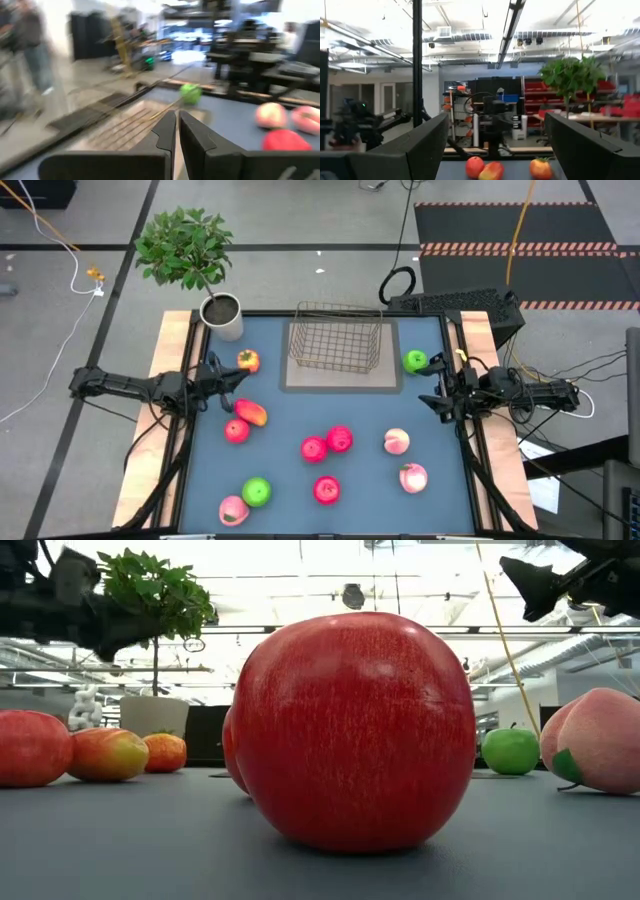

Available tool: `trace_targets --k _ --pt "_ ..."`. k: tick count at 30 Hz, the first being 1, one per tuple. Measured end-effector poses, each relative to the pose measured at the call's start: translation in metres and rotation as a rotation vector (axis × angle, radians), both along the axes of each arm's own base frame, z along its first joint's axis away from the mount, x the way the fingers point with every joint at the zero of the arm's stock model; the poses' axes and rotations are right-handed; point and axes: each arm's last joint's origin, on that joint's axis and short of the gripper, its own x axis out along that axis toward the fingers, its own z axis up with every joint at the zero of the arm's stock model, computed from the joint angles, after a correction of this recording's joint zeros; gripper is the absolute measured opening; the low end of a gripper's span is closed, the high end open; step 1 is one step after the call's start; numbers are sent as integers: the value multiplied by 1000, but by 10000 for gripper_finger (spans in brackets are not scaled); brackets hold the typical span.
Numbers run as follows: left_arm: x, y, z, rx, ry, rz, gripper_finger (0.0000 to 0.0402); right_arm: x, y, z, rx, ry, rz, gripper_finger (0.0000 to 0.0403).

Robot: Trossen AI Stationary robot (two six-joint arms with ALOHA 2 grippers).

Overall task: Build produce basket
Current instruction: Put the orange tomato into the wire basket

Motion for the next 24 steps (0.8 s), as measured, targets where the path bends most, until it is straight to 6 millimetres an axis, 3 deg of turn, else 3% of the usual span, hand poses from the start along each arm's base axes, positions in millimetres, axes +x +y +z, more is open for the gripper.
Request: trace_targets --k 5,10,17,24 --pt "-1 3 -11 -123 51 64 51 -1 0 2 137 -20 64 320" --pt "-1 7 -13 -181 97 115 143 -1 0 3 78 -29 31 320" --pt "-2 18 5 -230 230 310 280 -2 -6 4 41 -38 -190 320" --pt "10 31 15 -322 443 470 351 -2 -16 -1 153 34 -569 320"
